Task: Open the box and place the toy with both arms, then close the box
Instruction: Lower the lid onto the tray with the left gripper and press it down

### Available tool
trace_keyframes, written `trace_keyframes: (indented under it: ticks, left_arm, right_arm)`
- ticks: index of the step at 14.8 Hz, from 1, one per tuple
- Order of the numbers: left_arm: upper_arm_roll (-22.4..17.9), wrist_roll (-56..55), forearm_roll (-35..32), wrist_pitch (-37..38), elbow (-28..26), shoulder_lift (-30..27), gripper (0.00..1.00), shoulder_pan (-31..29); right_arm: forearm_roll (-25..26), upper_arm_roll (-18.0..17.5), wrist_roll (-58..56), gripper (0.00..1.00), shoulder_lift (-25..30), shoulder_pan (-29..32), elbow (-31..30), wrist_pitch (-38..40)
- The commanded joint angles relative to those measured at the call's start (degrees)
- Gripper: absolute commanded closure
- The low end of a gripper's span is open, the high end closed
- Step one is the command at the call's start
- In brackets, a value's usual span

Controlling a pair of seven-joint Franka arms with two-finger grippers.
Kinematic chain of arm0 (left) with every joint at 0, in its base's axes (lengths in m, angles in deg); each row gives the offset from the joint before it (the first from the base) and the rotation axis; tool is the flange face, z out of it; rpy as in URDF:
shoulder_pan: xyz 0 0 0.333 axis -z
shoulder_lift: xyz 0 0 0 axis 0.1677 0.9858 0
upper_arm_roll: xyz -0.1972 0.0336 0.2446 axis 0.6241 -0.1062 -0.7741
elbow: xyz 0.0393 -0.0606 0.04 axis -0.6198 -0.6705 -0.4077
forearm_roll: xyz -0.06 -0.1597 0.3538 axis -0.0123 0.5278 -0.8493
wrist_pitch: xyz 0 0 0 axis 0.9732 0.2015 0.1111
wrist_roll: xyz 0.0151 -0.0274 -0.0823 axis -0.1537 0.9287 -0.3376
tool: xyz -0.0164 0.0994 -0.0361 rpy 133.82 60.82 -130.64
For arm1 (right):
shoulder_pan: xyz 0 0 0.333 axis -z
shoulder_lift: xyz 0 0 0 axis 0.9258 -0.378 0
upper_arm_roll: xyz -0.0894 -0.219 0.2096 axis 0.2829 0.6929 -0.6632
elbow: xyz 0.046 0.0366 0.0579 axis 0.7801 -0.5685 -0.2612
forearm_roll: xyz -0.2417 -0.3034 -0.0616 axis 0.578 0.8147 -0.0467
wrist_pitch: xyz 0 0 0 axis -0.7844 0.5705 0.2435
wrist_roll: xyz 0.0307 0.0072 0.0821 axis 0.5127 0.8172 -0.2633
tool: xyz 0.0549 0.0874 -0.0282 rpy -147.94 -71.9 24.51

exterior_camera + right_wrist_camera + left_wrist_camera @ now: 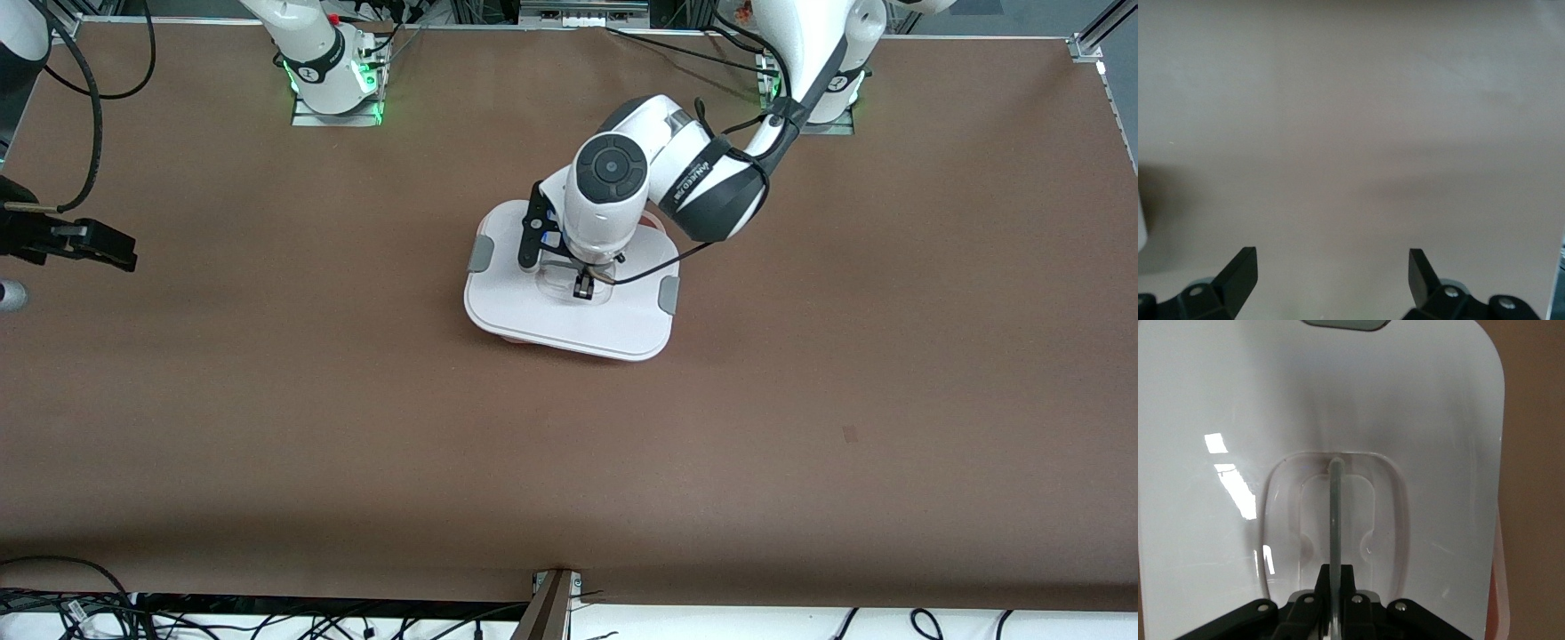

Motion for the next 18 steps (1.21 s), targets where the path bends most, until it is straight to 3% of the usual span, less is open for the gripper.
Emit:
trace_keyframes:
  ticks: [1,6,10,18]
  left_arm:
    - [-0.7,-0.8,0.0,1.4,1.4,0.9,1.00,1.3]
    - [-0.7,-1.8,-0.1,1.5,1.4,1.8,1.00,2.2]
    - [-0.7,-5.9,-0.6,4.2,0.7,1.4,1.00,2.2]
    - [-0.9,-10.0,-0.8,6.1,0.2,1.8,1.00,3.3]
  right_arm:
    - [-1.9,5.7,-2.1,0.00,5.0,-3.5,-6.6,0.3]
    - [-6.2,10.0,-12.8,0.00,8.3,-3.6,-10.8,1.0]
    - [-8.0,13.0,-14.3,0.00,11.6,-3.6,-15.5,1.0]
    - [-8.2,13.1,-13.1,0.00,12.4,-6.0,-16.8,3.4]
